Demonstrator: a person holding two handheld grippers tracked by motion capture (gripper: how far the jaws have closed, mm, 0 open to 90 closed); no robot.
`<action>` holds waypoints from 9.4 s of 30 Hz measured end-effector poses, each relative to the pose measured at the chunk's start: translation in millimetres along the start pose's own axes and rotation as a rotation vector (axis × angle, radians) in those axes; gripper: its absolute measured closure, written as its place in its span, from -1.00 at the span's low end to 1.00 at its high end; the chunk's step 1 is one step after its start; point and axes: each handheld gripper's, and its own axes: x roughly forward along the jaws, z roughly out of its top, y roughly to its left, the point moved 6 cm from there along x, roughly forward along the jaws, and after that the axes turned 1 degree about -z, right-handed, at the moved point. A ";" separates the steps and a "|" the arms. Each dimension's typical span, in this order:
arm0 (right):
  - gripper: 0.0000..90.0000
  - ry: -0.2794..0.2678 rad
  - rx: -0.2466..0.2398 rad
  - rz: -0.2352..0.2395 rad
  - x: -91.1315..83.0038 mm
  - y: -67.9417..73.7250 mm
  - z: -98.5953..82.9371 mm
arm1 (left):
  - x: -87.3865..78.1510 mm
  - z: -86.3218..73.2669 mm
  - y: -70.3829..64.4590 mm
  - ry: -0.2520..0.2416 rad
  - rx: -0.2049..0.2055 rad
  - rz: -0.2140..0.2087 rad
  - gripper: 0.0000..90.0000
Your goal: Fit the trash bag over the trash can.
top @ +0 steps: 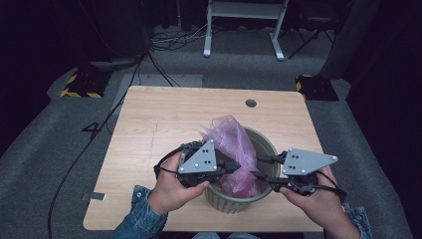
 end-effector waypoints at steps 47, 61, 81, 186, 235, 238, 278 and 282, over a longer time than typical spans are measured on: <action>1.00 -0.004 -0.064 0.070 -5.5 11.5 5.0 | -2.6 1.0 6.4 0.024 0.004 0.066 1.00; 1.00 0.025 0.127 -0.028 -44.2 -14.2 -40.5 | -34.0 -25.0 21.7 0.029 -0.060 0.173 1.00; 0.38 -0.046 0.155 -0.089 -64.9 -20.1 -40.4 | -30.4 -26.0 11.6 0.007 -0.024 0.121 1.00; 1.00 0.014 0.378 0.004 -45.2 -20.3 -117.8 | -78.8 -102.1 8.3 0.054 -0.338 0.176 0.99; 1.00 0.219 0.490 0.086 -3.5 -19.6 -183.0 | -53.2 -156.9 5.2 0.169 -0.396 0.109 1.00; 0.48 0.191 0.454 0.038 -9.5 -24.4 -178.8 | -59.9 -153.3 8.7 0.141 -0.413 0.149 0.46; 0.01 -0.087 0.358 0.026 -28.0 -73.7 -94.3 | -57.0 -99.6 45.3 0.071 -0.316 0.222 1.00; -0.04 -0.113 0.367 0.004 -27.2 -75.7 -84.7 | -53.0 -103.0 56.5 0.066 -0.337 0.244 1.00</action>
